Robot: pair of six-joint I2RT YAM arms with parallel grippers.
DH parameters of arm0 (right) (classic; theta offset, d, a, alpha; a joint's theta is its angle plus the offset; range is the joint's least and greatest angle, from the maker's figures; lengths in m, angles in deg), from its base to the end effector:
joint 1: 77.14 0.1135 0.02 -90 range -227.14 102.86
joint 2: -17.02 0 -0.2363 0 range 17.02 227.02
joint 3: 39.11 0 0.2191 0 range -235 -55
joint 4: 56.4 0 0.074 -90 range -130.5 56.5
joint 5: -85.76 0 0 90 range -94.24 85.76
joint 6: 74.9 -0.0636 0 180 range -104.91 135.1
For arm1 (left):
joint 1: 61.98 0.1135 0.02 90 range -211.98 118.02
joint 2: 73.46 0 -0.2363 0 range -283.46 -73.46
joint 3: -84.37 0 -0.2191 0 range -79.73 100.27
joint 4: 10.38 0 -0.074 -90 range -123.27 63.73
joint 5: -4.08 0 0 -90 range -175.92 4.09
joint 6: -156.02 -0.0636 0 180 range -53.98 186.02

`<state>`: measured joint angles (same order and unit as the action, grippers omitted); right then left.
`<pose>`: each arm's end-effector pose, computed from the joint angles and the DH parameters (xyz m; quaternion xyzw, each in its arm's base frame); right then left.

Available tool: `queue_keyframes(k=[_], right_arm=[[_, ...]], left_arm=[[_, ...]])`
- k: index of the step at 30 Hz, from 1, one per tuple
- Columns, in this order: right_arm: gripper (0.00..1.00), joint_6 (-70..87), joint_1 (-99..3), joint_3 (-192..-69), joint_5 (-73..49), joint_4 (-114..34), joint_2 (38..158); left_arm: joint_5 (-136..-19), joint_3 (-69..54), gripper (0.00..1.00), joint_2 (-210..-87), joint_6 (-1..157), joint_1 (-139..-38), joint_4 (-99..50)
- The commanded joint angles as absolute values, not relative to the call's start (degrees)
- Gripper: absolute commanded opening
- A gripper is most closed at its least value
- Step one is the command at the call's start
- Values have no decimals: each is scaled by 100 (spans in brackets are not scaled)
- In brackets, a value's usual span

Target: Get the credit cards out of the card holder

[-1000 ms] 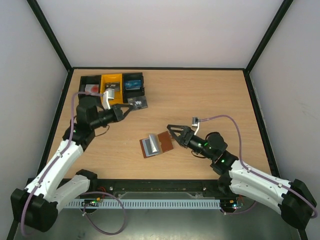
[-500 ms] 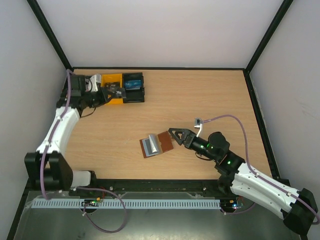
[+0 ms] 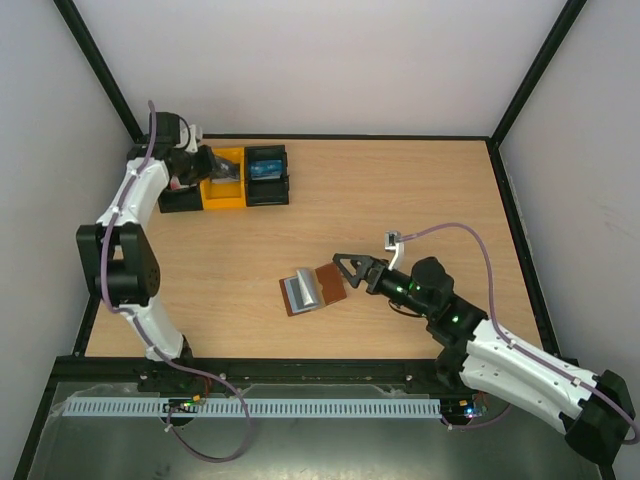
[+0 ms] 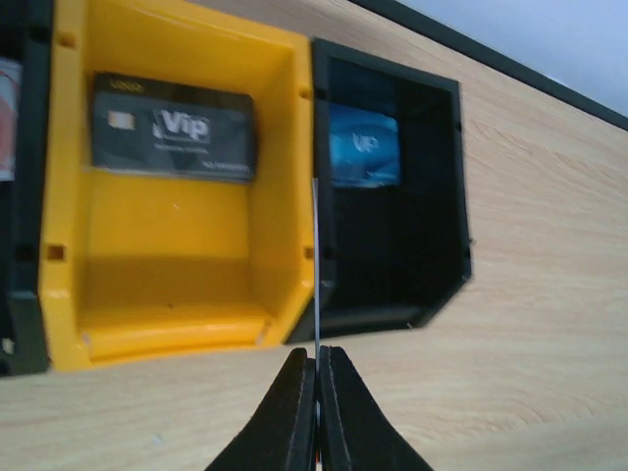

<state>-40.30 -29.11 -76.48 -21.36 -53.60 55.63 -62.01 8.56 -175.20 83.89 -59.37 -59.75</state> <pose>0.1124 0.1529 0.2467 -0.0548 0.7285 0.5966 0.3322 0.3780 -0.0086 0.2577 -0.0869 0.9090 -0.2387 0.3304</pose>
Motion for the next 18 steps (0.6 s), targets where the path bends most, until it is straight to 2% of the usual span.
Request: queue_keyframes(k=[1, 18], right_arm=[[98, -3705, -2889, -8028, -2029, -5353, 5796], [98, -3497, -2889, -8387, -1973, -5566, 6604]], left_arm=[[-6666, 1537, 3, -18097, 8210, -5763, -6467], [-6216, 3096, 3, -19798, 8387, -5741, -6433]])
